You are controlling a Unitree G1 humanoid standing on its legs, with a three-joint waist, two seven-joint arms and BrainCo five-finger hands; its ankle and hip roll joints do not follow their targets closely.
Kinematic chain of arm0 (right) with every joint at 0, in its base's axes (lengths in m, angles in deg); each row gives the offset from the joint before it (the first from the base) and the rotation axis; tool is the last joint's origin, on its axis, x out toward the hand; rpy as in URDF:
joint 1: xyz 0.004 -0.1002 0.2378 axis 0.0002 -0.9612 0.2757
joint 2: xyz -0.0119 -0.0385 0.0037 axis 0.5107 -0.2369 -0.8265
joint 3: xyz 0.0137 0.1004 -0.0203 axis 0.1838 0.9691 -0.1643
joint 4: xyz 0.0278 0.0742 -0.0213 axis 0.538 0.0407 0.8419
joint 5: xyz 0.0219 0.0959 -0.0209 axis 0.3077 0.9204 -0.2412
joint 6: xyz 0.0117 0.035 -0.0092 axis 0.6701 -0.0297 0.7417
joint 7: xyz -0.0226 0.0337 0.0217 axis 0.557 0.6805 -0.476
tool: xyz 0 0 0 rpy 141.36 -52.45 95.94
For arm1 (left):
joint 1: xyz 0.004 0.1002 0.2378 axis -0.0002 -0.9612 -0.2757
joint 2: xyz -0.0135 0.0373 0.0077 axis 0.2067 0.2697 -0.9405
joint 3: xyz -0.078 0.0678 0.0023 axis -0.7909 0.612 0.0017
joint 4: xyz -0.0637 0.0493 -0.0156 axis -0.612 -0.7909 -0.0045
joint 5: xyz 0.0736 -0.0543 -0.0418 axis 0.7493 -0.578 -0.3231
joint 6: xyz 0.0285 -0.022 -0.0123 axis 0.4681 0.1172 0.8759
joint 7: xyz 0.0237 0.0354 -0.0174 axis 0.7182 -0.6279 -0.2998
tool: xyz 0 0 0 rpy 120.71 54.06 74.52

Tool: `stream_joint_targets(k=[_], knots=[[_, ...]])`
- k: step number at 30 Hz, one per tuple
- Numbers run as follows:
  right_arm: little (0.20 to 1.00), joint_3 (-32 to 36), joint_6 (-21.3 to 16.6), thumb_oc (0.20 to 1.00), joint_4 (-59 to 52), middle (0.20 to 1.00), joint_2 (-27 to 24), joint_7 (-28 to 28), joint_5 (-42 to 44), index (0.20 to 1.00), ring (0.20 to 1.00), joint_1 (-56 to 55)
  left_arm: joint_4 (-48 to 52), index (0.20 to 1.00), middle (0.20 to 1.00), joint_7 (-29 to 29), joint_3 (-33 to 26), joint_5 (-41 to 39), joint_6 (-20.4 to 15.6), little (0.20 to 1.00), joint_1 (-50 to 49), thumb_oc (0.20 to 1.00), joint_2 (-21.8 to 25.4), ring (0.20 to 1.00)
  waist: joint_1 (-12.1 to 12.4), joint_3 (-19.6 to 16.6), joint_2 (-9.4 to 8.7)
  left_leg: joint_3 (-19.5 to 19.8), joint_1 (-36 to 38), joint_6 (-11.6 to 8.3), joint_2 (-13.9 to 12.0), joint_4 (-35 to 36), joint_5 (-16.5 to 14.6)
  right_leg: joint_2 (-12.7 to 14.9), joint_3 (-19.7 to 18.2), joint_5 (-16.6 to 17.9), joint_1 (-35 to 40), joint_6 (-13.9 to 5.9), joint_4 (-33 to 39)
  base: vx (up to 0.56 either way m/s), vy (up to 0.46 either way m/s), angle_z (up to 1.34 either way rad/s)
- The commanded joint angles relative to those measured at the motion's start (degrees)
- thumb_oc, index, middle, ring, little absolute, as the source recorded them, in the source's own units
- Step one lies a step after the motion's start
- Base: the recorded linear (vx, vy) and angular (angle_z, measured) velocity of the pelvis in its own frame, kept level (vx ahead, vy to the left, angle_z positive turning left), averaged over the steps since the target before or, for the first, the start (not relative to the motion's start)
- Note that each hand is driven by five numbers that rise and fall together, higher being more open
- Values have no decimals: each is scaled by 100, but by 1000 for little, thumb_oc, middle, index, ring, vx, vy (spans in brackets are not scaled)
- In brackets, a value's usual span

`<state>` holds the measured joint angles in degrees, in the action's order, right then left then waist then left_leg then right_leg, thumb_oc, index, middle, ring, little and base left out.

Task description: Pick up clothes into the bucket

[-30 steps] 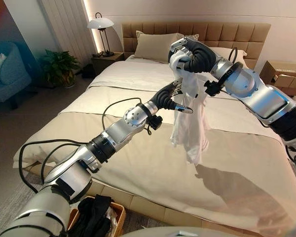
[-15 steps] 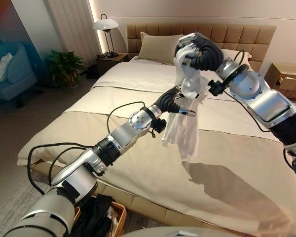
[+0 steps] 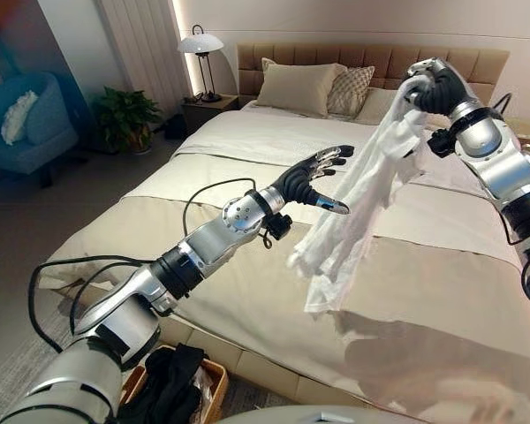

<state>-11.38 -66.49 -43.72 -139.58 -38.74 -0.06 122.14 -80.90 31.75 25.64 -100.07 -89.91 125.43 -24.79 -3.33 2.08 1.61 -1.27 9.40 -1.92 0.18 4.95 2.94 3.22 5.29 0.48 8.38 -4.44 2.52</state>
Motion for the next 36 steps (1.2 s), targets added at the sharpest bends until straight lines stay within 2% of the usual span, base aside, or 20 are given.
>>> stream_joint_targets(k=[1, 5, 12, 19, 20, 26, 31, 36], knots=[[200, -136, -103, 200, 345, 200, -253, -322, -188, 200, 200, 907, -9, 1000, 1000, 63, 6, -285, -280, 1000, 247, 1000, 124, 1000, 198, -307, -472, 184, -213, -11, 157, -496, -511, 412, 177, -74, -281, -332, -550, 0, 0, 0], [200, -153, -119, 200, 411, 200, -271, -327, -172, 200, 200, 894, 65, 1000, 1000, 155, -92, -83, -313, 1000, 289, 1000, 253, 1000, 208, -292, -470, 214, -222, -16, 160, -496, -507, 416, 196, -70, -282, -326, -551, -5, 4, 4], [200, 306, -362, 200, -565, 200, -265, -246, 422, 200, 200, 417, -150, 1000, 1000, 306, -269, 389, -335, 1000, 259, 1000, 208, 1000, 188, -244, -456, 221, -263, -7, 161, -510, -501, 415, 180, -83, -336, -325, -586, 0, 0, 1], [200, 482, -434, 200, -1507, 200, -298, -114, 561, 200, 200, 123, -776, 1000, 1000, 527, -447, 719, -305, 1000, 243, 1000, -205, 1000, 119, -221, -457, 171, -268, 11, 159, -511, -513, 415, 116, -81, -398, -324, -601, 4, -4, -2], [200, 506, -455, 200, -1709, 200, -288, -81, 577, 200, 200, 81, -1014, 1000, 1000, 590, -488, 864, -261, 1000, 246, 1000, -384, 1000, 81, -218, -459, 152, -267, 16, 158, -503, -512, 407, 96, -79, -403, -325, -596, 12, -14, -4], [200, 423, -450, 200, -1909, 200, -161, -77, 568, 200, 200, 209, -1582, 1000, 1000, 755, -475, 1300, -178, 1000, 453, 1000, -839, 1000, 8, -208, -441, 118, -276, 30, 158, -497, -519, 391, 29, -77, -452, -330, -609, 6, -7, -6], [200, 331, -416, 200, -2008, 200, 69, -47, 554, 200, 200, 248, -1911, 1000, 1000, 892, -560, 929, -190, 1000, 470, 1000, -1248, 1000, -25, -209, -429, 102, -269, 33, 167, -515, -529, 385, -6, -80, -448, -320, -612, 5, -1, -2], [200, 233, -415, 200, -2125, 200, 170, 2, 638, 200, 200, 284, -1770, 1000, 1000, 726, -475, 343, -156, 1000, 460, 1000, -1303, 1000, -41, -213, -403, 92, -274, 33, 170, -535, -538, 385, -25, -72, -455, -320, -610, 3, 1, -2]])
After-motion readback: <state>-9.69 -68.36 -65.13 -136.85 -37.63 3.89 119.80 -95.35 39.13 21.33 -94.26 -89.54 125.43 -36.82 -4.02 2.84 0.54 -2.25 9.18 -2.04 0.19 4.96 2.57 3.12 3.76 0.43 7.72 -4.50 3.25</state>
